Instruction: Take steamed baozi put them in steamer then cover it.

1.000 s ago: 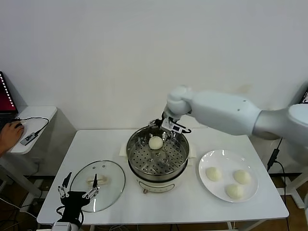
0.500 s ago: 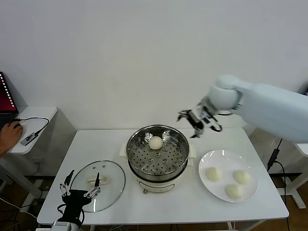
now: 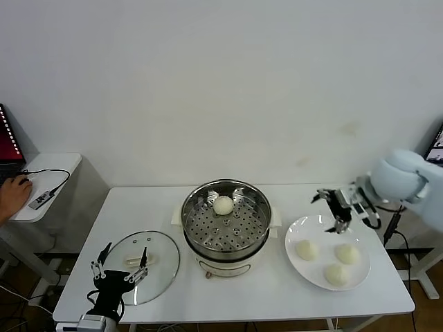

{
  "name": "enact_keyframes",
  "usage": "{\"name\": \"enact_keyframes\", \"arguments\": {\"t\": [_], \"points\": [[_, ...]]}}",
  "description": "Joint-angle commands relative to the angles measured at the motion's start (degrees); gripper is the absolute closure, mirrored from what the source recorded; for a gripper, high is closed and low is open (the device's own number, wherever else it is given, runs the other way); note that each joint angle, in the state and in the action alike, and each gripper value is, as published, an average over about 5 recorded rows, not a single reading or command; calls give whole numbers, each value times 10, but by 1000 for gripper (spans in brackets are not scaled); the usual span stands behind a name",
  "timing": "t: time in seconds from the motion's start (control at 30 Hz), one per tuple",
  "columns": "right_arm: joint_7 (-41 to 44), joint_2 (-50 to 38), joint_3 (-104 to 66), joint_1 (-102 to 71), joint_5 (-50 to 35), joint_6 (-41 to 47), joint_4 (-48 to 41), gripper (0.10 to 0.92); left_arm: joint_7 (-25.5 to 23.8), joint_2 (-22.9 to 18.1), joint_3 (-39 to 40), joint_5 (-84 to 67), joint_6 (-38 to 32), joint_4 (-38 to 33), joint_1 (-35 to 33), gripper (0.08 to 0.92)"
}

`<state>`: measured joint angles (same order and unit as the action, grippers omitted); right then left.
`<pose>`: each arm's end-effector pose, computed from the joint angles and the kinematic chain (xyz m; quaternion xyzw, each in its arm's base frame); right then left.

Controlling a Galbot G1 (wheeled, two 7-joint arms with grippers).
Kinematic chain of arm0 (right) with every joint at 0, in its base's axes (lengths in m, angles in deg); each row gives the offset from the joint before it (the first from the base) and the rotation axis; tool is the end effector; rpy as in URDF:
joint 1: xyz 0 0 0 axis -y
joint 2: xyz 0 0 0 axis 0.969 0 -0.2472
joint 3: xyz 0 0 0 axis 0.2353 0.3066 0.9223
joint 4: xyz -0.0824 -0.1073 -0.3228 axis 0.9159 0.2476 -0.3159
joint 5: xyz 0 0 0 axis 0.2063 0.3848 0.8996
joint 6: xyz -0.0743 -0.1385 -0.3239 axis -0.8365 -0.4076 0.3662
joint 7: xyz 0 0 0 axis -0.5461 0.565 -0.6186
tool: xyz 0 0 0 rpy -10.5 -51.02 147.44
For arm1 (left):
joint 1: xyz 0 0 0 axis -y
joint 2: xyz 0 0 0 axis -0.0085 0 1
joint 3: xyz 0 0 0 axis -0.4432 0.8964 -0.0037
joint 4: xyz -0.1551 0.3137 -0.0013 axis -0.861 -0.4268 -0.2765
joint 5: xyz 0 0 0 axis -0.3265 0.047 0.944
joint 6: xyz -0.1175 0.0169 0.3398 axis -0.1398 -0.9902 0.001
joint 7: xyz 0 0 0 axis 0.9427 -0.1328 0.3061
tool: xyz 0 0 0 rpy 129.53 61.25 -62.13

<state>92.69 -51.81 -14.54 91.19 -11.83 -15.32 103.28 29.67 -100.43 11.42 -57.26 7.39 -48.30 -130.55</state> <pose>0.4253 -0.1555 -0.1026 0.5041 -0.5375 0.6039 0.3039 0.1407 0.0555 -0.2738 0.0070 -0.9890 -0.1356 0.0586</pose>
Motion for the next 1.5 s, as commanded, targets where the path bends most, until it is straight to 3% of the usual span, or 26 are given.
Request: {"name": "enact_keyframes", "arguments": {"t": [0.03,0.67,1.03,1.5], "points": [[-12,-17,-91,-166,41,14,-22,203,-1,1,0,0,1,4,3,177],[-17,170,-154,-239,103,-25,-214,203,-4,-9,-19,4,2,16,4,177],[-12,205,-151,-239,104,-10,-225,204,-5,-10,-21,7,2,15,0,177],[-2,184,-151,-238,102,3,-215,284,-5,-13,-18,9,1,11,-5,177]]}}
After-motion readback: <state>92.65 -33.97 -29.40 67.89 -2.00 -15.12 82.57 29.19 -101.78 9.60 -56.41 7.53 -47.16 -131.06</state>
